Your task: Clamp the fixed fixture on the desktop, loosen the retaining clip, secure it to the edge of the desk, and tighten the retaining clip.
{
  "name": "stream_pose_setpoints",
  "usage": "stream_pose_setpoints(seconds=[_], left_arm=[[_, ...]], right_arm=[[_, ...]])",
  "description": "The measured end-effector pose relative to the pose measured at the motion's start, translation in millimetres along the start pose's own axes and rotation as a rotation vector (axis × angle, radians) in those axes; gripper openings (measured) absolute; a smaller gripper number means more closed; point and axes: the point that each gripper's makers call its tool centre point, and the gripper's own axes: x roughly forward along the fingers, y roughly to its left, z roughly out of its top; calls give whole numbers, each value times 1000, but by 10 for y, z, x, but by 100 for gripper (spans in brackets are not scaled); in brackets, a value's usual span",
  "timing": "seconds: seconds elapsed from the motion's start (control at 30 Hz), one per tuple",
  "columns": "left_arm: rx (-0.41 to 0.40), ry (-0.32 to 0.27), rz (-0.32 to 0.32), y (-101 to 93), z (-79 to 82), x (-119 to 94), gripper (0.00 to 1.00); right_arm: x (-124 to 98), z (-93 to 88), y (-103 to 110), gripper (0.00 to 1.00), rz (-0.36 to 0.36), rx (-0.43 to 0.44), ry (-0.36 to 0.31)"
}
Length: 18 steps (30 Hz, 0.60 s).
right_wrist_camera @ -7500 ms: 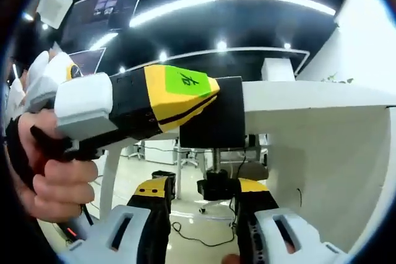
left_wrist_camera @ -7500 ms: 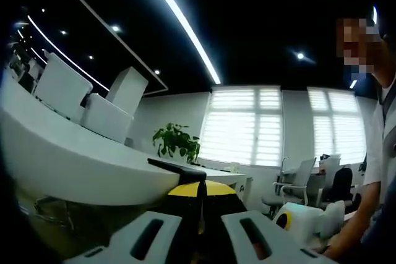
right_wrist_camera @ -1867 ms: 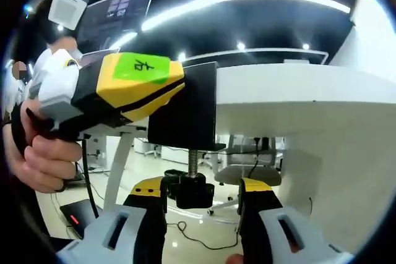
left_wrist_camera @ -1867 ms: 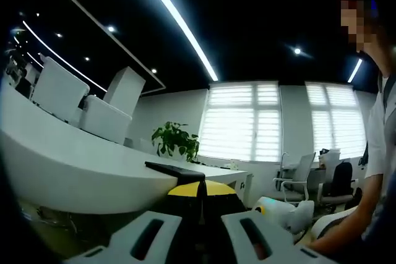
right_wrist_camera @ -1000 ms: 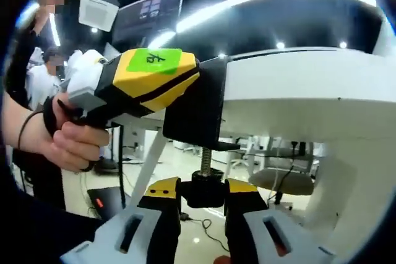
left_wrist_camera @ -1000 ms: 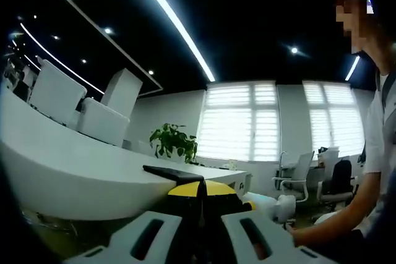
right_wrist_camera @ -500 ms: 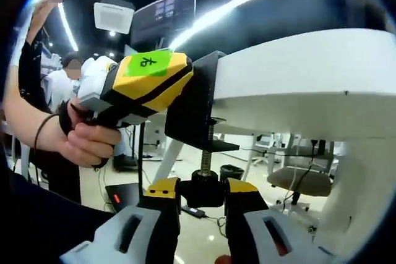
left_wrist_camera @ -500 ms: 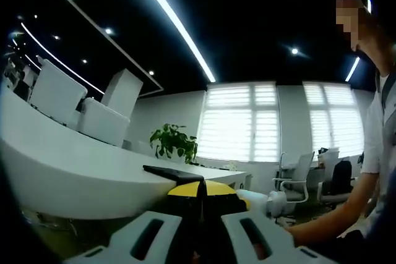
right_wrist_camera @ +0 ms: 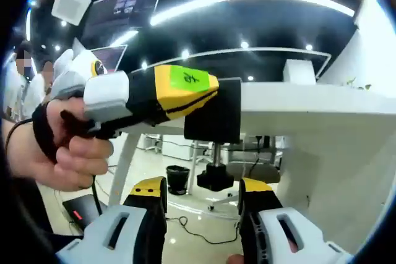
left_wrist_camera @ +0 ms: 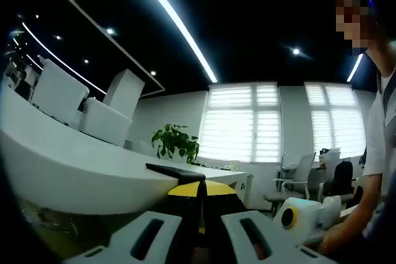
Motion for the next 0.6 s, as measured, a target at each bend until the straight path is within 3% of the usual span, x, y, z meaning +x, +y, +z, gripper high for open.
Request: stream_pose_setpoints(seconds=[0.27, 0.33, 0.47, 0.6], left_arm=[[-15, -21, -4, -28, -9, -3, 2], [-10, -13, 0, -35, -7, 1, 2], [-6, -6, 2, -56, -17, 4, 2], [-6, -2, 5, -62, -18, 5, 2]], right_arm=[[41, -182, -96, 43, -59, -15, 56], [60, -128, -70, 37, -50, -16, 38], [143, -15, -29, 36, -57, -31, 9], [200, -47, -42, 35, -92, -31, 43]])
